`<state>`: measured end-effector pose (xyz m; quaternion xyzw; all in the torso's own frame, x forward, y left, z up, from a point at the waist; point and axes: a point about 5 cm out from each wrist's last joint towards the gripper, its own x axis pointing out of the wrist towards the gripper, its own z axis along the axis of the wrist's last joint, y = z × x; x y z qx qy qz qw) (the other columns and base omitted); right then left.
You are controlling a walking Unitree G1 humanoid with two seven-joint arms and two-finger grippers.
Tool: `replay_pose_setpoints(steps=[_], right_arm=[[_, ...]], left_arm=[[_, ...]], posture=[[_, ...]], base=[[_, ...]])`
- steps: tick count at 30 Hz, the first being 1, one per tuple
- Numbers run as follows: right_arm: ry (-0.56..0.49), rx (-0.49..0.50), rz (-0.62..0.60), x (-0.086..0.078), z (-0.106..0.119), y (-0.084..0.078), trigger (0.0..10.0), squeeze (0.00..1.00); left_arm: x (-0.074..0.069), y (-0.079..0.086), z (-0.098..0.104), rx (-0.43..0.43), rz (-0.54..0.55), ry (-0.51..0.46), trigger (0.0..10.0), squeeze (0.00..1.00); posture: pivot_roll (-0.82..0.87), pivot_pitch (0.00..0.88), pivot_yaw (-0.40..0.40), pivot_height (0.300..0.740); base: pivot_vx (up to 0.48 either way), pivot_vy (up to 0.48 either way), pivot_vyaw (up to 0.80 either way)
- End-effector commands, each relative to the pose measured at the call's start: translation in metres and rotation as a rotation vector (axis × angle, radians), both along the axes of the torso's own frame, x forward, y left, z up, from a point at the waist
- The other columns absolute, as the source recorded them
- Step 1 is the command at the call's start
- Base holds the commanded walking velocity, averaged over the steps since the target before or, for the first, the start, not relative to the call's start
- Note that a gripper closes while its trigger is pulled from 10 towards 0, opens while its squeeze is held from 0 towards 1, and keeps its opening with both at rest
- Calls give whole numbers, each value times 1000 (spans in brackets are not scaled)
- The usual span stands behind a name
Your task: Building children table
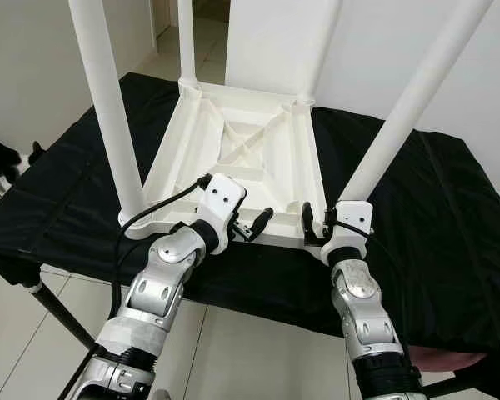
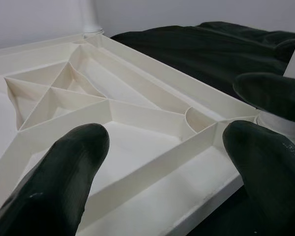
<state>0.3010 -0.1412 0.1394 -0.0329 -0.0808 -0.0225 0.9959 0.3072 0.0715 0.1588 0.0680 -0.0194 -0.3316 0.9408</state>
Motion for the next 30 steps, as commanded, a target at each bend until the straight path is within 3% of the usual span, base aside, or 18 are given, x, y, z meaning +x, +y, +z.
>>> replay_pose_setpoints(steps=[1,10,15,19,30], right_arm=[[-25,-1,-28,-2,4,-4,10000,0],[-47,22,-57,2,15,-12,10000,0],[-34,18,5,4,13,-1,10000,0],[15,41,65,5,4,17,10000,0],[34,30,97,6,-1,29,10000,0]], left_arm=[[-2,5,-7,1,90,16,10000,0],[-7,10,-20,89,111,11,10000,0],[-2,17,-18,93,129,14,10000,0],[2,24,-16,108,152,11,10000,0],[3,28,-16,103,174,7,10000,0]], posture=[[-37,0,-75,740],[-30,0,-77,740],[-30,0,-77,740],[-16,0,-82,740],[-15,0,-88,740]], base=[[0,0,0],[0,0,0],[0,0,0],[0,0,0],[0,0,0]])
